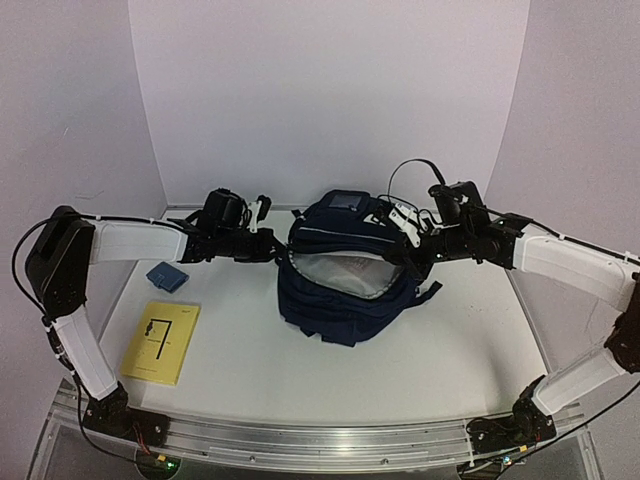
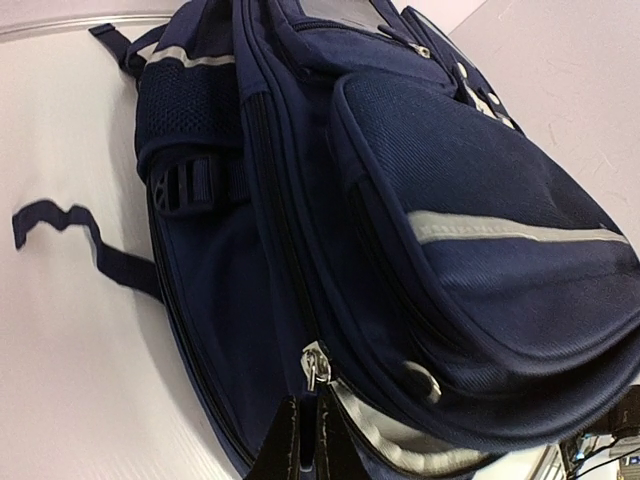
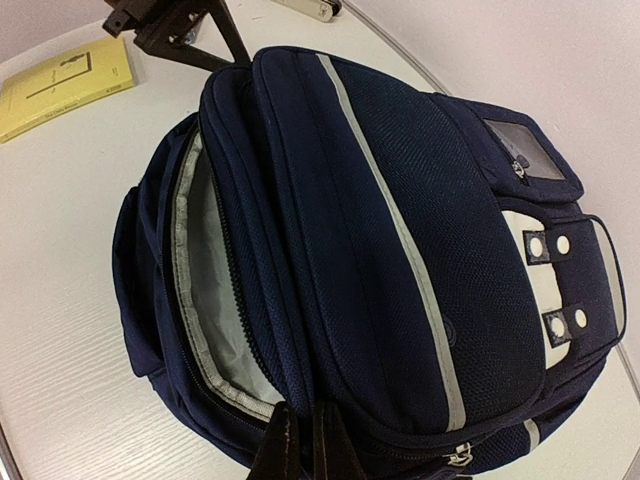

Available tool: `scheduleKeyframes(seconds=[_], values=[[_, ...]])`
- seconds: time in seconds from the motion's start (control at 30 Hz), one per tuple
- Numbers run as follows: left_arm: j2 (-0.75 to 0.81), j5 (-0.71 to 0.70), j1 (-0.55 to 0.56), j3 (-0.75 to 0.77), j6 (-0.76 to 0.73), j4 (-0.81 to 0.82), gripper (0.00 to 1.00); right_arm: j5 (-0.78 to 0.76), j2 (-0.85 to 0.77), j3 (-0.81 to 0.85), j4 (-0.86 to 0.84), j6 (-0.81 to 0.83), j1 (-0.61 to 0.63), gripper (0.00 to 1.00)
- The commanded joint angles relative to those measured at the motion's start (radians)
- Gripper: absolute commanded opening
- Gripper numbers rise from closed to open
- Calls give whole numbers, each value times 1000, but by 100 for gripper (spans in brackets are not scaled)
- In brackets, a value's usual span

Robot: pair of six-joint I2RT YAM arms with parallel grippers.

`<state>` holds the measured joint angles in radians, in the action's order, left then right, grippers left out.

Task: Pack the student bag
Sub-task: Unzip the student bag at the center of the board.

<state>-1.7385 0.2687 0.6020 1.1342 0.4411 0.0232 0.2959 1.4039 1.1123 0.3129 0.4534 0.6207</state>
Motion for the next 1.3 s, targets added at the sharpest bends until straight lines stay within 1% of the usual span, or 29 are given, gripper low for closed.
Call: scheduleKeyframes(seconds=[0.0, 0.13, 0.27, 0.33, 0.37, 0.4, 0.47, 0.53, 0.57, 0.6, 0.67, 0.73, 0.8, 0.87, 0.97, 1.07, 1.2, 1.27], values=[[-75, -51, -85, 92, -61, -29, 0, -9, -13, 74, 42, -45, -34, 0], [-138, 14, -131, 127, -36, 7, 0, -3, -9, 61, 45, -45, -41, 0], [-159, 27, -148, 164, -18, -18, 1, 23, 18, 38, 46, -49, -41, 0], [-131, 31, -148, 158, 6, -72, 15, 52, 46, 34, 46, -56, -41, 0], [-109, 30, -148, 140, 26, -92, 26, 62, 61, 34, 46, -60, -41, 0], [-76, 26, -148, 116, 44, -109, 40, 74, 72, 34, 46, -62, -41, 0], [-1, -3, -148, 61, 98, -140, 59, 92, 98, 34, 45, -67, -41, 0], [95, -62, -149, -18, 146, -187, 83, 103, 119, 34, 43, -68, -41, 0], [145, -98, -150, -54, 172, -220, 91, 107, 129, 34, 43, -69, -41, 0], [184, -128, -151, -81, 200, -249, 96, 111, 140, 35, 44, -71, -41, 0], [272, -188, -164, -142, 262, -335, 100, 117, 153, 40, 45, -84, -40, 17], [347, -225, -182, -197, 317, -410, 100, 127, 146, 38, 43, -102, -37, 48], [438, -253, -207, -259, 359, -469, 100, 143, 139, 41, 37, -130, -29, 60], [508, -286, -245, -317, 380, -531, 100, 145, 139, 49, 35, -157, -11, 68], [563, -298, -328, -370, 386, -597, 100, 148, 159, 76, 37, -187, 19, 74], [564, -296, -409, -398, 377, -643, 100, 169, 179, 101, 36, -215, 42, 80], [533, -332, -466, -409, 369, -669, 100, 196, 198, 124, 37, -240, 64, 84], [511, -322, -513, -425, 364, -659, 100, 205, 200, 125, 38, -241, 72, 85]])
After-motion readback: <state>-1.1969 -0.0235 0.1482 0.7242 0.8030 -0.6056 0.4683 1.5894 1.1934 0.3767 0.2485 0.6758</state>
